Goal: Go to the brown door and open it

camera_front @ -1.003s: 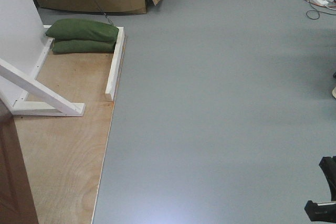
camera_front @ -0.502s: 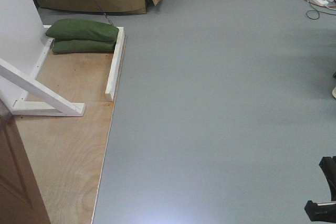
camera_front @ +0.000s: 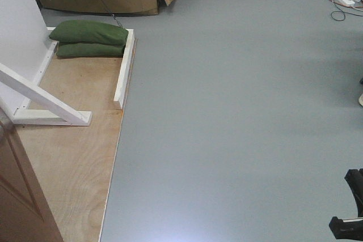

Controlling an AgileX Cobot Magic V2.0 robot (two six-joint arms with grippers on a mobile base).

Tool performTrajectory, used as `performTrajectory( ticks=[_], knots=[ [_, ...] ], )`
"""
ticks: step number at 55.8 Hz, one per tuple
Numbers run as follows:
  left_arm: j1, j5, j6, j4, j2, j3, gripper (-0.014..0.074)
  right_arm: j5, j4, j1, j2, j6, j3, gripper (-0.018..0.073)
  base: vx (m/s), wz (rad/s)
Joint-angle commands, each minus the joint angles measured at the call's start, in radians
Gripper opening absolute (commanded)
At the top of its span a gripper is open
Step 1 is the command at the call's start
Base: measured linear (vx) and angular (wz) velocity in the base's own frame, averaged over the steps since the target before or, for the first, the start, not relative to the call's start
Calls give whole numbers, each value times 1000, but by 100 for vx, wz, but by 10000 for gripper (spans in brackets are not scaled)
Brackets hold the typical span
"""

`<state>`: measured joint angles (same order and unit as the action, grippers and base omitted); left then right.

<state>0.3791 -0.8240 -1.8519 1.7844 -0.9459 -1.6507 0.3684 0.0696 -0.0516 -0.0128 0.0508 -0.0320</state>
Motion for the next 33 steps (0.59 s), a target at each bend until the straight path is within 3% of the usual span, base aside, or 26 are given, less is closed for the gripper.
performTrajectory(
  ticks=[1, 29, 33],
  knots=[
    [-13, 60, -10, -11, -9, -20, 67, -78, -3, -2, -6, 6, -4, 0, 0, 0],
    [-148, 200, -8, -11, -44, -20, 67, -78, -3, -2, -6, 6, -4, 0, 0, 0],
    [-170, 208, 30, -11, -48, -20, 67, -78, -3, -2, -6, 6, -4, 0, 0, 0]
  ],
)
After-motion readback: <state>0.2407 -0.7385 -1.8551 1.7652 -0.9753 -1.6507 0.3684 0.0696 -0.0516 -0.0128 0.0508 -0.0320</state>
